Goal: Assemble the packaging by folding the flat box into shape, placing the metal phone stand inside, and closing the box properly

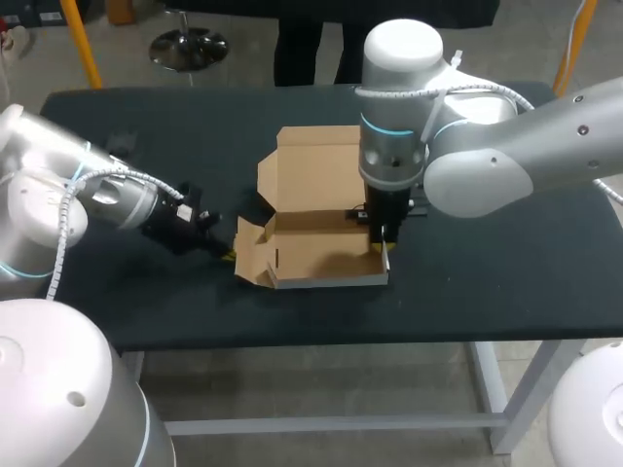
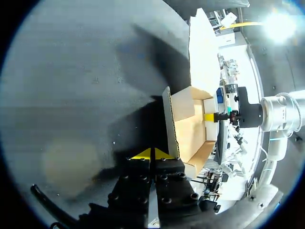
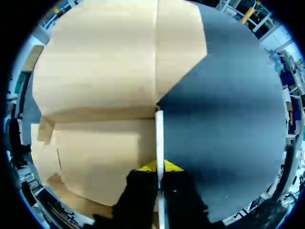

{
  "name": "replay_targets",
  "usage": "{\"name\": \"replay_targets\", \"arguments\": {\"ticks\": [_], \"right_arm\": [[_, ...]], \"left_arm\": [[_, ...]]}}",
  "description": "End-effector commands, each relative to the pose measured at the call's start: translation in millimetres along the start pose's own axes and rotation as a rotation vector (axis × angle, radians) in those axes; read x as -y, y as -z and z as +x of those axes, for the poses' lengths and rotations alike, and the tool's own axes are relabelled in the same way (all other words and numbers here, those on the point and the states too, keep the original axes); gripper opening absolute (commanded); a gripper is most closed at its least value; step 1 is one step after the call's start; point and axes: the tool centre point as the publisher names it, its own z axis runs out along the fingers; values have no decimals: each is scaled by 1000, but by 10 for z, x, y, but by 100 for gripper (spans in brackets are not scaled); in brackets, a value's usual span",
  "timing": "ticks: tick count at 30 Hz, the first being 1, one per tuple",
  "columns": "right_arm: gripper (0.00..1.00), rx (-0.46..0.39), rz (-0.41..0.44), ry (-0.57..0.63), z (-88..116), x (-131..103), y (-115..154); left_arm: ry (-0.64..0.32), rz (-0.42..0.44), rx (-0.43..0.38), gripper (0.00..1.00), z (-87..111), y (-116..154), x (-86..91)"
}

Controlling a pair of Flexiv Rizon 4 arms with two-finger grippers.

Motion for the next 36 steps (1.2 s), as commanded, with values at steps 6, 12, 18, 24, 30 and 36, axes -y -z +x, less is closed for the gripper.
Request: {"name": "replay_targets", "arguments": {"ticks": [6, 12, 18, 24, 30, 36], "right_arm": [[0, 3, 3, 0, 9, -5, 9], [0, 3, 3, 0, 9, -5, 9], [0, 3, 3, 0, 9, -5, 9], [0, 3, 3, 0, 9, -5, 9], [0, 3, 3, 0, 9, -5, 9], [0, 3, 3, 0, 9, -5, 9]], "left_arm": [[-22, 24, -69, 0, 95, -15, -45], [-26, 28, -85, 0, 197, -20, -36], [-22, 39, -107, 0, 282, -35, -15], [-18, 43, -130, 0, 359, -58, 13], [-10, 47, -150, 0, 432, -63, 24], [-3, 48, -153, 0, 486, -81, 34]]}}
